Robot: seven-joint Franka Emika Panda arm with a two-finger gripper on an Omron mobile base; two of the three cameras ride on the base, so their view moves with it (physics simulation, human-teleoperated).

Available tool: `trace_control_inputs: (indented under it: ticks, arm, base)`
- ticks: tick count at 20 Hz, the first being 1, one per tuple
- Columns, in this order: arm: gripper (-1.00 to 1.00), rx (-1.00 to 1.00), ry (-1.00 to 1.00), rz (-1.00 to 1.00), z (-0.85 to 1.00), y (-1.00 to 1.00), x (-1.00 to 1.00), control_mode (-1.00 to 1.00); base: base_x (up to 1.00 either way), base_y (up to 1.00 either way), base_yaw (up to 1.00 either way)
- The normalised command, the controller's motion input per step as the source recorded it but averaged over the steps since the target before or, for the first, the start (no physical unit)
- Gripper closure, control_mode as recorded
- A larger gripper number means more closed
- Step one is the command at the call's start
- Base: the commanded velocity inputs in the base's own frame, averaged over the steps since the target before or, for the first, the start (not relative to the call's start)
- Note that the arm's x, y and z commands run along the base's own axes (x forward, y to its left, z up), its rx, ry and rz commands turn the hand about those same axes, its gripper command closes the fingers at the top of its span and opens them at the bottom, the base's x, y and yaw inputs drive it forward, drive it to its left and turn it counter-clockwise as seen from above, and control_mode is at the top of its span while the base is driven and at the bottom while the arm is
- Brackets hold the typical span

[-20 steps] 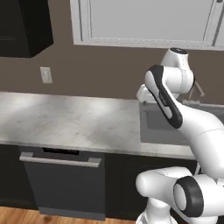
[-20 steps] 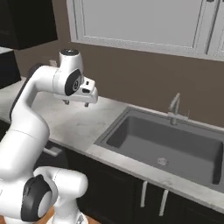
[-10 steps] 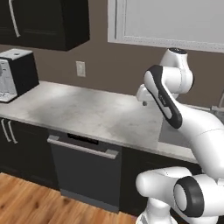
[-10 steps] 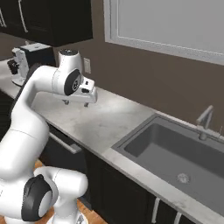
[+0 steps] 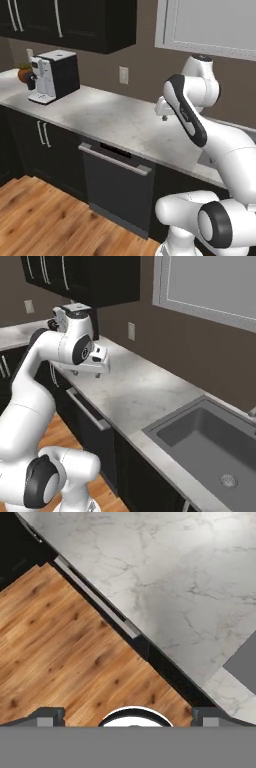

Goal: Open the dishwasher door and pull out the top rack.

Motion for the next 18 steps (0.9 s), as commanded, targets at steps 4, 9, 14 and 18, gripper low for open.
trace_control_inputs:
  ticks: [4, 9, 14, 18]
  arm:
    - [-1.00, 0.00, 0.00, 0.00, 0.00, 0.00, 0.00, 1.00]
    - [-1.00, 0.00, 0.00, 0.00, 0.00, 0.00, 0.00, 1.00]
    - [-1.00, 0.00, 0.00, 0.00, 0.00, 0.00, 0.00, 1.00]
    - [-1.00, 0.00, 0.00, 0.05, -0.16, 0.08, 0.00, -1.00]
  base:
    - [-0.01, -0.58, 0.33]
    - [0.00, -0.51, 0.28]
    - [0.00, -0.21, 0.20]
    - [0.00, 0.00, 0.00]
